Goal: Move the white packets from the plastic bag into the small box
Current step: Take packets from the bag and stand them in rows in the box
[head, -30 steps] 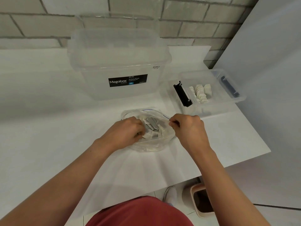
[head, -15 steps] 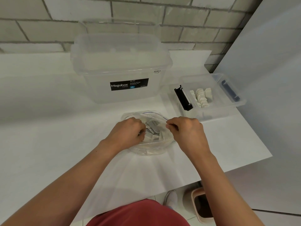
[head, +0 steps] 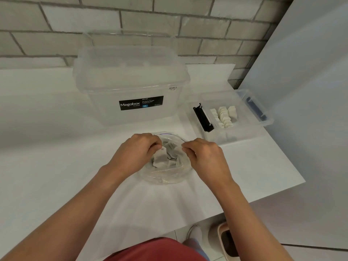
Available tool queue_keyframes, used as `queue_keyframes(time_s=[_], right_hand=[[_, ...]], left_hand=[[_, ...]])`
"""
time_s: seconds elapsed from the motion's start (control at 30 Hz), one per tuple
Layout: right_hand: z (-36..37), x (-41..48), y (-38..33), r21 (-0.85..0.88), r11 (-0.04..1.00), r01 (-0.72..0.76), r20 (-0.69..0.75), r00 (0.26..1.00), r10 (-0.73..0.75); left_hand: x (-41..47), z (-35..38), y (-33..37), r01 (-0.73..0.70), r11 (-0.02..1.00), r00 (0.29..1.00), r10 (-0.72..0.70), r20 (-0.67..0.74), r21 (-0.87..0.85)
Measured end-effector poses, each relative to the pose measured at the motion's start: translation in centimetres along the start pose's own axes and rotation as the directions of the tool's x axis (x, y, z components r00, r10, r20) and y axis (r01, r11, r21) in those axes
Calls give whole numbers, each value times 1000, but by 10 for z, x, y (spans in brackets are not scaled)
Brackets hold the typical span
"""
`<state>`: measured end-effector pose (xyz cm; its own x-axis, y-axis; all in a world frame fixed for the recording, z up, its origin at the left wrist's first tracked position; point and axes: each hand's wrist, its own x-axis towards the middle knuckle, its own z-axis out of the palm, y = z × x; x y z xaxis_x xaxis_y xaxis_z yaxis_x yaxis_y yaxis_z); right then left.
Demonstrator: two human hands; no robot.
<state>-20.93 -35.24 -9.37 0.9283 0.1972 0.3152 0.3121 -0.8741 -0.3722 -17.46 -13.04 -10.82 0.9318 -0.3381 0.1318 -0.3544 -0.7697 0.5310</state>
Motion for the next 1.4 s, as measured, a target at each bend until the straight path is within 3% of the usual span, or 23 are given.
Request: queue_keyframes(time_s=[0.23, 0.37, 0.5, 0.6, 0.77, 0.93, 1.17, 1.4], right_hand=[[-58, 9, 27, 150, 987, -49, -153, 986, 72], [-116, 30, 67, 148, 984, -99, -247, 960, 133], [-148, 64, 132, -39, 974, -224, -247, 947, 207], [-146, 93, 179, -234, 933, -275, -142, 959, 247], [-119, 132, 221, -414, 900, -140, 109, 974, 201], [-90, 155, 241, -579, 802, 147, 392, 913, 116], [-63, 166, 255, -689, 685, 236, 408, 908, 98], [-53, 166, 263, -723, 634, 276, 369, 929, 16]], left_hand=[[12, -18, 31, -22, 998, 989, 12, -150, -66], [21, -27, 55, -39, 997, 975, 23, -221, -67], [31, -30, 79, -24, 997, 897, -11, -443, -73], [38, -25, 98, -11, 997, 883, -24, -468, -73], [51, -17, 120, 25, 996, 893, -62, -446, -87], [64, -14, 133, 39, 998, 891, -56, -450, -47], [71, -9, 133, 79, 997, 875, -62, -480, 16], [79, 3, 134, 92, 996, 894, -74, -441, 20]])
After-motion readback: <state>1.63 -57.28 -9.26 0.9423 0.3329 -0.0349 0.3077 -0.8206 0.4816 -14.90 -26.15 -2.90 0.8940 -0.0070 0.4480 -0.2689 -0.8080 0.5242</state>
